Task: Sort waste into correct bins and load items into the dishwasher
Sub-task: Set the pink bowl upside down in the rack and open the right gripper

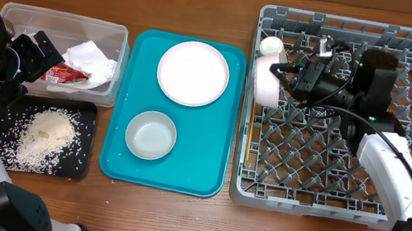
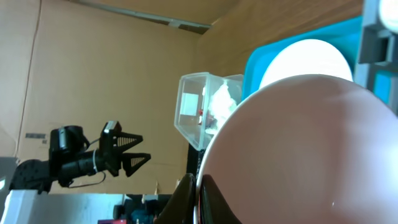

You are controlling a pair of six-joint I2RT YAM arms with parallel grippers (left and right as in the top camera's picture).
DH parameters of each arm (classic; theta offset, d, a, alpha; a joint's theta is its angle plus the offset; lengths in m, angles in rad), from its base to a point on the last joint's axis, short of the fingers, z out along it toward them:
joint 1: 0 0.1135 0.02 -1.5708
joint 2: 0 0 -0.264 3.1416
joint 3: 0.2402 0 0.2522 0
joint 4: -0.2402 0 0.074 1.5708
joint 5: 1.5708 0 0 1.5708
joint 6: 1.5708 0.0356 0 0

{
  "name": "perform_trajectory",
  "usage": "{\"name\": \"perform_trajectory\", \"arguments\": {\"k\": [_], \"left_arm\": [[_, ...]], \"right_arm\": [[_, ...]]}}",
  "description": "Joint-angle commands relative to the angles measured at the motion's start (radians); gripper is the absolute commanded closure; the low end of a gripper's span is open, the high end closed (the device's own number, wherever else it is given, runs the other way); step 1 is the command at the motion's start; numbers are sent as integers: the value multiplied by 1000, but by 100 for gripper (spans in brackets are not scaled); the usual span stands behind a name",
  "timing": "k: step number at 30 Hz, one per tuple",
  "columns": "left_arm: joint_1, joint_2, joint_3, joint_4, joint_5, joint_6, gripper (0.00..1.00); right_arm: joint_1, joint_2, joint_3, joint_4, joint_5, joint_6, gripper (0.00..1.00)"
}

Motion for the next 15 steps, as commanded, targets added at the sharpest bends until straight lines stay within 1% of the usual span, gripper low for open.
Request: {"name": "perform_trajectory", "arguments": {"k": [1, 4, 6, 10, 15], "left_arm": [[3, -8, 20, 4, -4, -11, 0], [3, -8, 20, 4, -3, -11, 0], [3, -8, 20, 4, -4, -11, 0], [3, -8, 20, 4, -3, -11, 0], [3, -8, 20, 4, -4, -11, 0]], "right_arm": [[5, 4, -47, 11, 49, 5, 96], [5, 5, -69, 33, 62, 12, 96], [5, 5, -69, 56, 56, 53, 96], [10, 5, -69, 185, 53, 236, 96], [18, 5, -94, 190, 97, 258, 96]]}}
